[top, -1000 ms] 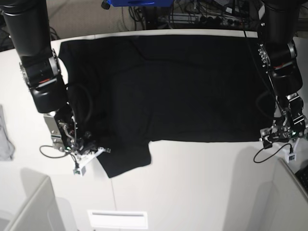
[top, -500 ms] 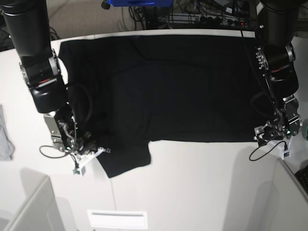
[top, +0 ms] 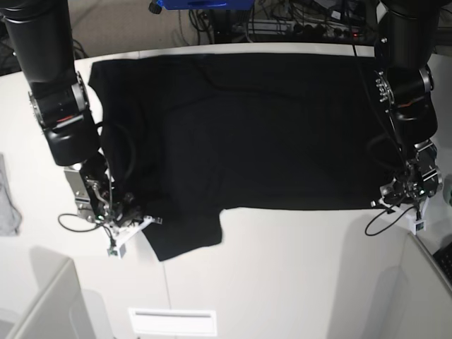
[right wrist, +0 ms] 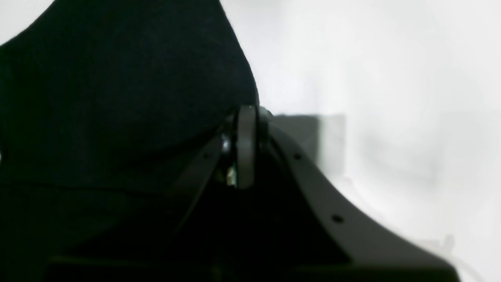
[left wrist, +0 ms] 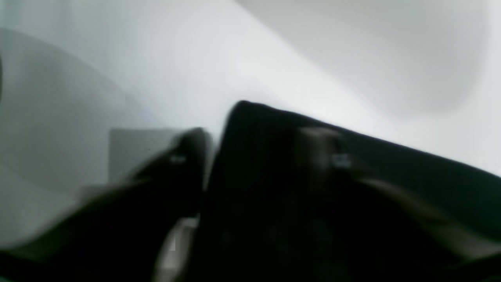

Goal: Fold the T-shirt properly
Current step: 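Grasp the shirt's side edges with both grippers near the hem, then fold the hem half up over the collar half with both grippers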

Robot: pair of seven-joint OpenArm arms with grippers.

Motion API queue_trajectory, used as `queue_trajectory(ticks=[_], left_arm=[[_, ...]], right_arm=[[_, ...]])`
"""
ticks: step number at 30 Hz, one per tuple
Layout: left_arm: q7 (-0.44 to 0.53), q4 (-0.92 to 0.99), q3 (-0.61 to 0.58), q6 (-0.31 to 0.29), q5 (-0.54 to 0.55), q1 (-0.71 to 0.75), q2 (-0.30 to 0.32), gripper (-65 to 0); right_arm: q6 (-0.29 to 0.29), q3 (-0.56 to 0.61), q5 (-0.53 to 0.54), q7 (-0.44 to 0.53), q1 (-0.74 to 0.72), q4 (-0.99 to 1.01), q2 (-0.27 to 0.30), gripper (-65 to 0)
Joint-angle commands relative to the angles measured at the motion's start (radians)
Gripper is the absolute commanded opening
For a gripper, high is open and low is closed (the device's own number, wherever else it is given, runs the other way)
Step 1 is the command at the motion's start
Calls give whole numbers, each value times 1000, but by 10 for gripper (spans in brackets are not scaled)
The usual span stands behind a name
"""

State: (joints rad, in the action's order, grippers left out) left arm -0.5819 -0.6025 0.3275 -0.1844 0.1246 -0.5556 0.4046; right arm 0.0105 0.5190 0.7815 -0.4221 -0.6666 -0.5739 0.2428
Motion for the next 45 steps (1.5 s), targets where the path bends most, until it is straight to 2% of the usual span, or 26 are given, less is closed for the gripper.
queue_trajectory(ticks=[1,7,12,14,18,22,27,35,40,45], left_arm=[[-20,-12,2,7,-7,-7,15,-438],[-20,-20,2,6,-6,-5,-2,-650],[-25,-165,6,6,-4,59,-9,-650],[-26,-241,12,6,-4,96,-26,-650],[-28,-397,14,6,-1,170,-36,-650],[-69,-518,14,6,93,236,-28,-650],[-125,-600,14,7,200,277,-25,-650],[-126,-702,15,7,209,355,-25,-650],[-126,-790,17,7,211,428,-25,-650],[-126,-839,112,6,211,481,-32,-650]], right_arm=[[1,-4,-1,-11,-23,-8,7,-650],[1,-4,-1,-10,-23,-10,8,-650],[3,-7,2,-10,12,-96,19,-650],[4,-53,2,-10,48,-173,39,-650],[6,-191,-1,-16,123,-304,43,-650],[6,-217,-1,-17,170,-387,53,-650],[7,-221,-1,-19,186,-404,68,-650],[7,-251,0,-44,221,-423,71,-650],[7,-323,-1,-48,321,-564,71,-650],[7,-377,-1,-125,370,-659,71,-650]])
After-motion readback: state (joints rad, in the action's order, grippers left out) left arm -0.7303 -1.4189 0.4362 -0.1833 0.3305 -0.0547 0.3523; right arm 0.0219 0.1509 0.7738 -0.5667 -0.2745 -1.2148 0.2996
